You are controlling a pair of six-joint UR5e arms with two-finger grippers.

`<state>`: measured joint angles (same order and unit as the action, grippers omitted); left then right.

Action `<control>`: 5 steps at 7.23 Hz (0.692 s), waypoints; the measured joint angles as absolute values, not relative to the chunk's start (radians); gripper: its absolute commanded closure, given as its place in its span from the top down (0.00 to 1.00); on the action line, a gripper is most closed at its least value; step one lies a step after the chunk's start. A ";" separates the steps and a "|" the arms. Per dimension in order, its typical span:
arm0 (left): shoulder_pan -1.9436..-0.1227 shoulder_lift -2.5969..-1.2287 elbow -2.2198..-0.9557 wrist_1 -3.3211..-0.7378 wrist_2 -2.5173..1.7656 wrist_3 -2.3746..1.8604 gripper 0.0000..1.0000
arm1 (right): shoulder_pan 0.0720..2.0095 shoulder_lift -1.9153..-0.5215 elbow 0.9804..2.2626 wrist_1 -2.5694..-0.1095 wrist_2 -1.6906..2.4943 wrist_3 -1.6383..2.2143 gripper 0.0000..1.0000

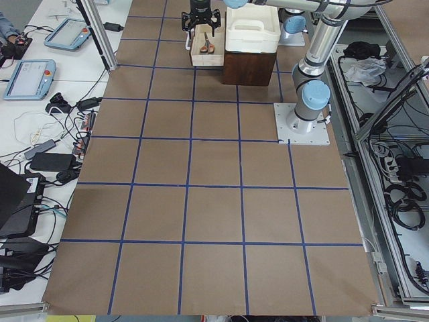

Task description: Place scissors in drawer with both arms

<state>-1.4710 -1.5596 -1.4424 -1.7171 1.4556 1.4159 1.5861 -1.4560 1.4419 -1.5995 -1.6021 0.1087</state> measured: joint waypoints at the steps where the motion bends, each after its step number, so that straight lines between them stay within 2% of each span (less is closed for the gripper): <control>1: -1.422 -1.533 -1.443 -1.732 1.435 1.329 1.00 | 1.586 -1.457 1.442 -1.596 -1.602 0.108 1.00; 5: -1.422 -1.506 -1.468 -1.741 1.486 0.611 1.00 | 1.586 -1.461 1.442 -1.592 -1.602 0.104 1.00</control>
